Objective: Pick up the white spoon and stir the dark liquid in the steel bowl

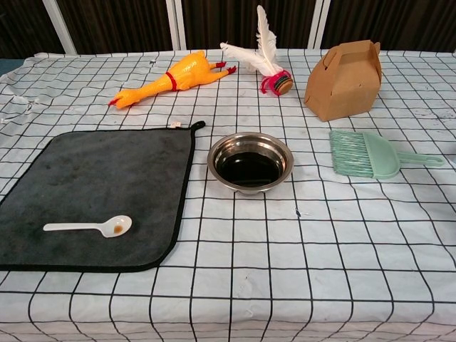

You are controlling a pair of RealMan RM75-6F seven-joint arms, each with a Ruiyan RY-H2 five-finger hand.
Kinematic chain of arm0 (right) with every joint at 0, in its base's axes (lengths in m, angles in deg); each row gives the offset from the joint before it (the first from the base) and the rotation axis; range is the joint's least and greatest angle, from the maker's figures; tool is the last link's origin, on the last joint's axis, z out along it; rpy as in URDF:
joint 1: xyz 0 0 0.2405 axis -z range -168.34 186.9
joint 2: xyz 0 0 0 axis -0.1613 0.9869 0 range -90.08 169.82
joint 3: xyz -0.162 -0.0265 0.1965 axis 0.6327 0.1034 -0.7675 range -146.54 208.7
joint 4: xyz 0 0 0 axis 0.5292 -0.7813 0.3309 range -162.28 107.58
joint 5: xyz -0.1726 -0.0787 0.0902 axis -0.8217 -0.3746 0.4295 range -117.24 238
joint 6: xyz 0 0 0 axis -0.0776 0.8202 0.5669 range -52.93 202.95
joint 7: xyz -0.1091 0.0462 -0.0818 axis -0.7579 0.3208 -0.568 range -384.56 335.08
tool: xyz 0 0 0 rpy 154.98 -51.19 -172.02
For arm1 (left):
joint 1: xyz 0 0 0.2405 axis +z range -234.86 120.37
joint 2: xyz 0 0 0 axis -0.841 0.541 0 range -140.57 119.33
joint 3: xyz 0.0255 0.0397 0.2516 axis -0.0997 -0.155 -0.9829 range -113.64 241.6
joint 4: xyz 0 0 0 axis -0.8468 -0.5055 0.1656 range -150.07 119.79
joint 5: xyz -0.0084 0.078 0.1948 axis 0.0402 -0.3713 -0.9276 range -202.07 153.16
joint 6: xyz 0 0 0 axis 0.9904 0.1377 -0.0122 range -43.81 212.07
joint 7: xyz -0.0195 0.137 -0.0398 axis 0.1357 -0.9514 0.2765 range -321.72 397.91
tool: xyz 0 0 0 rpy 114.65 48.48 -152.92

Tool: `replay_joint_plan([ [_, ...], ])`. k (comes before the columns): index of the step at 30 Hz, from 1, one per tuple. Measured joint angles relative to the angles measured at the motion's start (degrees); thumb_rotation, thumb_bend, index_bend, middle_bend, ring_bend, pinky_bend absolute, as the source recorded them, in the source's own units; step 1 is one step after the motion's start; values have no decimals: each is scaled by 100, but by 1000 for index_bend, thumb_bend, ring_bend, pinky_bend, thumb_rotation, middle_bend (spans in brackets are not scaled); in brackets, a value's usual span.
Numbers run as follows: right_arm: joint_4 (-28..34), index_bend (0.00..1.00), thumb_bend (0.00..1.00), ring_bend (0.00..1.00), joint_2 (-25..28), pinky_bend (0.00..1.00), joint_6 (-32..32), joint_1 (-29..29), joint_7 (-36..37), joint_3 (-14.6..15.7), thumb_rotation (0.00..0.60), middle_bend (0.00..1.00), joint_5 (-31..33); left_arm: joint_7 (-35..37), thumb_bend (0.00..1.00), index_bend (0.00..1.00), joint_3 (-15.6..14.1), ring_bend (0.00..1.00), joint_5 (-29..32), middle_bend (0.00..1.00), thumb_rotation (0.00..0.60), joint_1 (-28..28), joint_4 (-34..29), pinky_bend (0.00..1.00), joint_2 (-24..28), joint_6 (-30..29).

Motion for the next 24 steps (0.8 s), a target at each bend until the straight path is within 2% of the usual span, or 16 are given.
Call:
replay_joint_plan([
  [5,98,0,250,248,109,370,495,589,7,326,600,117,-8,-123,211,106,-554,13,303,118,600,717,-88,112,271,-257],
  [10,10,0,251,248,-163,370,1193,1140,-234,607,600,117,-110,88,211,198,-943,22,481,153,600,980,-88,133,321,-130],
  [15,-188,0,251,248,-581,370,1713,1519,-579,774,600,117,-371,74,211,224,-1062,64,540,193,600,961,-47,203,116,270],
  [24,-363,0,250,248,-694,370,1968,1669,-409,745,600,117,-555,-875,256,330,-937,170,1147,312,600,662,-71,348,-625,892],
])
